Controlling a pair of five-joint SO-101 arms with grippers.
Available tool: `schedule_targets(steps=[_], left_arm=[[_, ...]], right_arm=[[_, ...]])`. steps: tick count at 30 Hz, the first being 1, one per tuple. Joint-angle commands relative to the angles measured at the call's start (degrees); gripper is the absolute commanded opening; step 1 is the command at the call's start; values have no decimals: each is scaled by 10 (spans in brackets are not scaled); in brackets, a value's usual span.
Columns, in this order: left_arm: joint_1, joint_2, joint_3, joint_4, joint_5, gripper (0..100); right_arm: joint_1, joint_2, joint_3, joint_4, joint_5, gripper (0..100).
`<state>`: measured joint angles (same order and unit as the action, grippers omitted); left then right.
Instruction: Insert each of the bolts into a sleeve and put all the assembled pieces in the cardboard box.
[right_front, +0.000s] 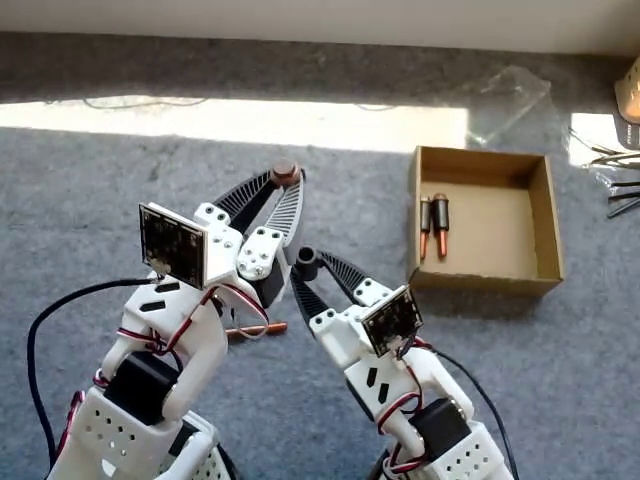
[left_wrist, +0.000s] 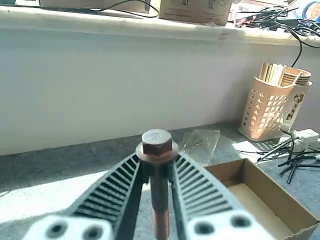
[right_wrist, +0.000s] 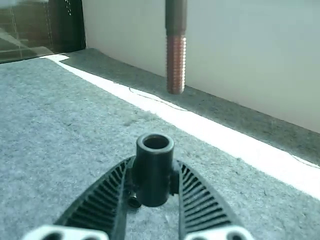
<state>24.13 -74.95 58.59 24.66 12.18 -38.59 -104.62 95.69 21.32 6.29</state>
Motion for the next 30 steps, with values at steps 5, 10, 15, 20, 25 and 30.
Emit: schedule_targets(steps=[5,10,15,20,25,30], left_arm=[[7,-87,-6,46,10,4],[8,-109,14,60,10,4],[65,-109,36,60,6,5],[85,-106,38,62,-44,5],[83,-105,38,62,-44,5],[81,-109,62,60,-47,5]], right_arm=[[-6,-6,79,1,5,5],[-6,-6,79,1,6,5],[-6,-6,79,1,6,5],[-6,-6,79,1,6,5],[-6,-6,79,1,6,5],[-6,-6,79,1,6,5]])
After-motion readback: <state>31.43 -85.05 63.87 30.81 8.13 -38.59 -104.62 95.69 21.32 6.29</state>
